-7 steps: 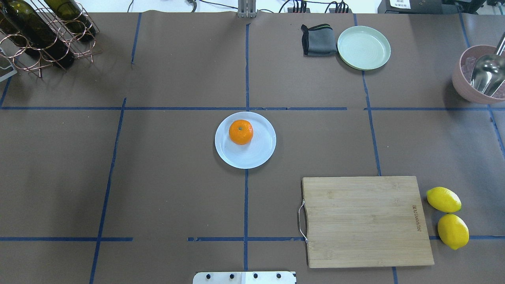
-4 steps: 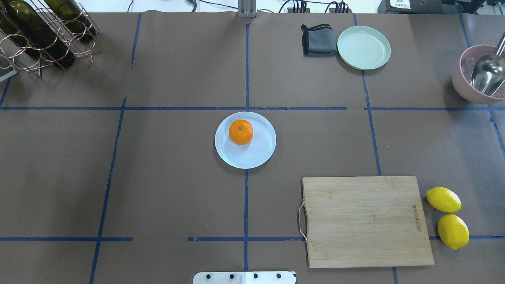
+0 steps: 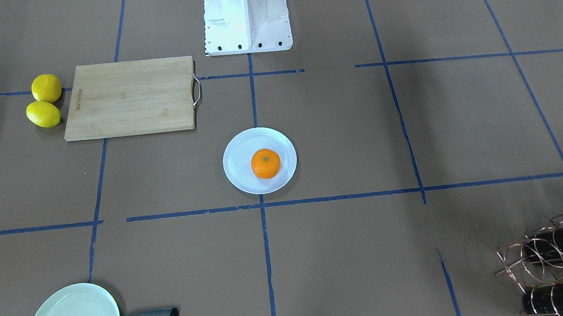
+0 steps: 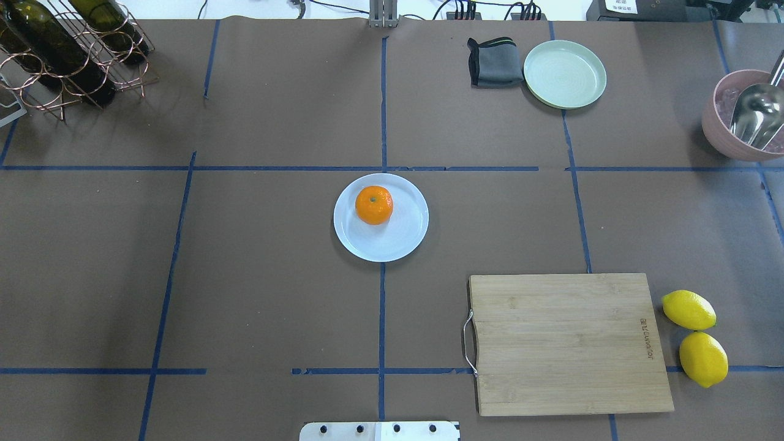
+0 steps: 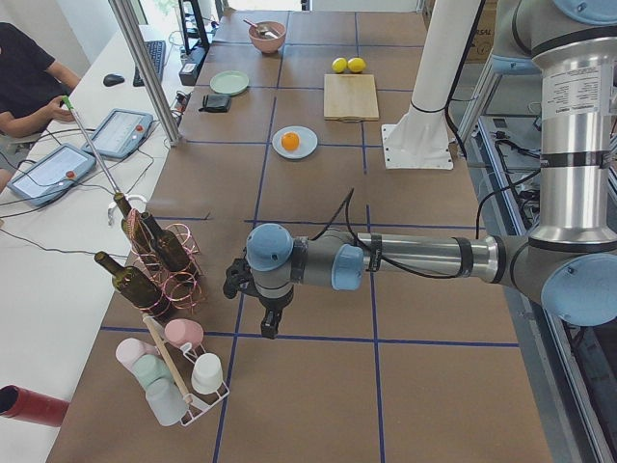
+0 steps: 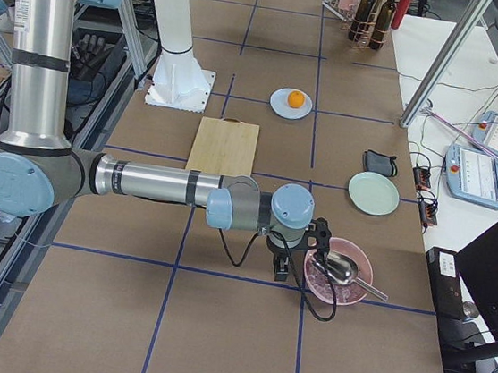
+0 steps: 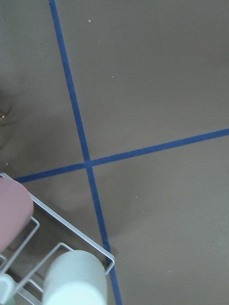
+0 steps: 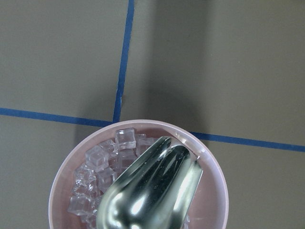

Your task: Pick orange to plate

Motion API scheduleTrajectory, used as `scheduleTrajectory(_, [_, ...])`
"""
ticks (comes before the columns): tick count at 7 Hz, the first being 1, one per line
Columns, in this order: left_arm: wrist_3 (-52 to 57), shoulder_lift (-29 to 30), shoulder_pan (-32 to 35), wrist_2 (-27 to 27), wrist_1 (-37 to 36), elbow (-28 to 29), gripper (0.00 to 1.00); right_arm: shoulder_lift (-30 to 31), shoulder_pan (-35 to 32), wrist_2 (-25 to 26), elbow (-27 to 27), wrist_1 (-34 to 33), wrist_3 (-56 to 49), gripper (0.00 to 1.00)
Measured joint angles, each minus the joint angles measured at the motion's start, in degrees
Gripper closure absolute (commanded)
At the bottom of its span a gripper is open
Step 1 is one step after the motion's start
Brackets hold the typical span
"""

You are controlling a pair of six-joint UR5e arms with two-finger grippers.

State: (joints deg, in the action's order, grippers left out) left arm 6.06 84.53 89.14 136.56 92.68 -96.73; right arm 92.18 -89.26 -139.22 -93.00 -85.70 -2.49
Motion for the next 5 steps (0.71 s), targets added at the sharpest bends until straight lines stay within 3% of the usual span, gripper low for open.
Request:
scheduleTrajectory(2, [-0.11,0.43,2.25,0.09,-4.15,-0.07,0.00,0.02,-0.17,-0.08,-0.01,-0.05,0.03,0.00])
scheduleTrajectory(5, [-0.18,0.54,2.68,0.44,-4.91,0.00,0.00,-0.04,-0.21,-0.08,0.01,-0.10,0.03,0.00])
